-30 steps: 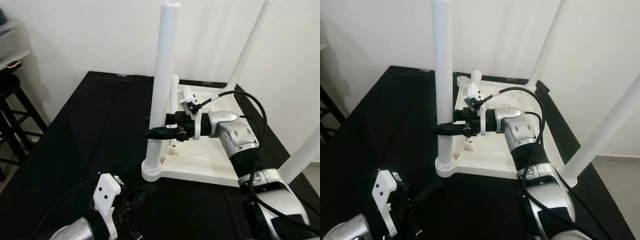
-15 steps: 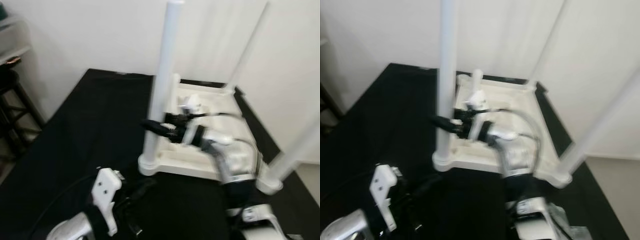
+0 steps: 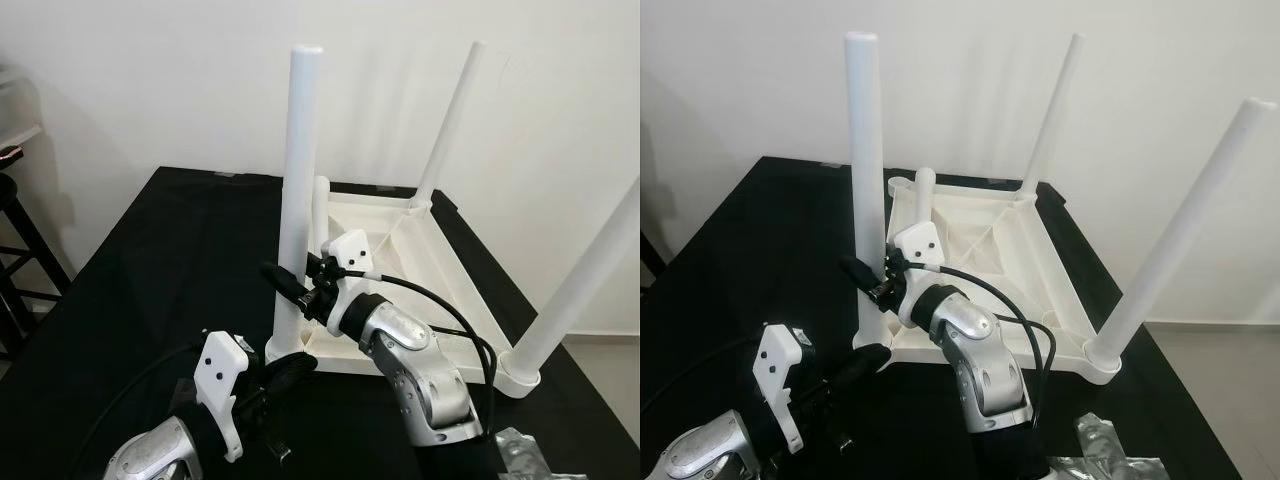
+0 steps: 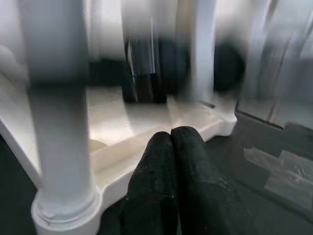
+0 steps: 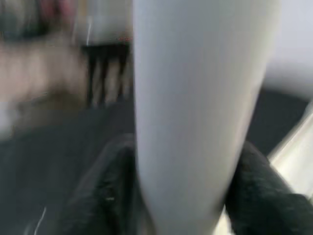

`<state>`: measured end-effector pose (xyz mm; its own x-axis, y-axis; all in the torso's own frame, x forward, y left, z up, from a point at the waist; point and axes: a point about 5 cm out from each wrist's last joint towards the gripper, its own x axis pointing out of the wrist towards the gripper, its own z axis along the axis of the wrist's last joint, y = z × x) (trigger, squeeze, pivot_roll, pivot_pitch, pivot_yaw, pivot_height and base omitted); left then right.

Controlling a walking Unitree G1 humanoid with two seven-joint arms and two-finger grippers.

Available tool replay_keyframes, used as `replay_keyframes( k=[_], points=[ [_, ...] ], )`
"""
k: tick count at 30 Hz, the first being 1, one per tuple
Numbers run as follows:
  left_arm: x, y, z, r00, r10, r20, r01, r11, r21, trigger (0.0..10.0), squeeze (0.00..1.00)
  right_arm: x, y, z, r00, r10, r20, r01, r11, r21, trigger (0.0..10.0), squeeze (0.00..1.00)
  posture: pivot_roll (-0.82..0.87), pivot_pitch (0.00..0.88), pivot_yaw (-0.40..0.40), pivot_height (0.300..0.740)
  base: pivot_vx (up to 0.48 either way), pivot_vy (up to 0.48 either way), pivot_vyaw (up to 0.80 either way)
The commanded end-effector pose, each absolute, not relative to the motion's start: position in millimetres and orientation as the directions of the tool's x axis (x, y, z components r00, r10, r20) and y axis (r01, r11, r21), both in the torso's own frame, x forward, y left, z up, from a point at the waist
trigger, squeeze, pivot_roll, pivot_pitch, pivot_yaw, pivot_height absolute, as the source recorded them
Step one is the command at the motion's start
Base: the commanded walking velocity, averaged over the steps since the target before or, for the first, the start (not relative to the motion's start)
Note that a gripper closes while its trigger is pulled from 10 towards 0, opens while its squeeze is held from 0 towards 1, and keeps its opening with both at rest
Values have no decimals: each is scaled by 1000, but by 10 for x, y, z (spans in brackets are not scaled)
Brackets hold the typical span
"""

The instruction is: Building children table

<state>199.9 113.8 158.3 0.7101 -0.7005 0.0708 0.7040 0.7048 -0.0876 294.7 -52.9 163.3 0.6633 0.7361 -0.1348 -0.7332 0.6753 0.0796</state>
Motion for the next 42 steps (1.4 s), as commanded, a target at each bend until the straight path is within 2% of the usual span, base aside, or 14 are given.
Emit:
replay_keyframes(
  k=[1,5,6,7,9,12,13,16,25,26,27,28,35,42],
  points=[
    [2021,1117,1572,709,-702,67,705,704,-87,10000,0,2917,-594,1508,621,752,-221,-742,655,143,10000,1000,43,44,-133,740,0,0,0],
    [2021,1104,1571,704,-707,68,710,698,-91,10000,0,3035,-646,1682,568,806,-167,-803,587,101,10000,1000,47,44,-134,740,0,0,0],
    [2019,1096,1570,702,-709,68,712,696,-93,10000,0,3094,-676,1810,471,872,-137,-876,480,43,10000,1000,51,44,-134,740,0,0,0],
    [2019,1096,1570,702,-709,68,712,696,-93,10000,0,3094,-676,1810,471,872,-137,-876,480,43,10000,1000,51,44,-134,740,0,0,0],
    [2013,1093,1570,702,-709,69,712,696,-93,10000,0,3069,-691,1898,333,935,-126,-942,336,7,10000,1000,51,43,-136,740,0,0,0],
    [2010,1092,1569,702,-709,70,712,696,-93,10000,0,3052,-696,1924,289,949,-128,-957,291,2,10000,1000,51,43,-136,740,0,0,0],
    [2004,1089,1566,703,-707,68,710,698,-93,10000,0,3102,-726,1979,191,971,-145,-981,190,-22,10000,0,72,39,-134,740,0,0,0],
    [1992,1084,1560,706,-706,65,708,700,-93,10000,0,3268,-805,2118,62,982,-177,-997,53,-55,10000,0,78,36,-132,740,0,0,0],
    [1977,1093,1550,708,-703,59,706,703,-92,10000,0,3606,-857,2319,106,982,-156,-994,99,-51,10000,0,90,33,-133,740,0,0,0],
    [1975,1097,1547,709,-703,58,704,704,-92,10000,0,3624,-865,2318,100,983,-155,-995,95,-44,2549,0,94,32,-135,740,0,0,0],
    [1975,1097,1547,709,-703,58,704,704,-92,10000,0,3624,-865,2318,100,983,-155,-995,95,-44,2549,0,94,32,-135,740,0,0,0],
    [1970,1104,1544,711,-701,57,703,705,-91,10000,0,3628,-879,2304,85,985,-152,-996,82,-26,0,0,94,32,-135,740,0,0,0],
    [1956,1118,1537,712,-701,54,702,706,-93,10000,0,3637,-973,2238,48,986,-157,-999,47,-9,0,0,89,35,-128,740,0,0,0],
    [1931,1134,1532,707,-705,51,706,701,-99,10000,0,3578,-1254,2136,88,986,-143,-996,88,-8,0,0,78,42,-106,740,0,0,0]
  ],
)
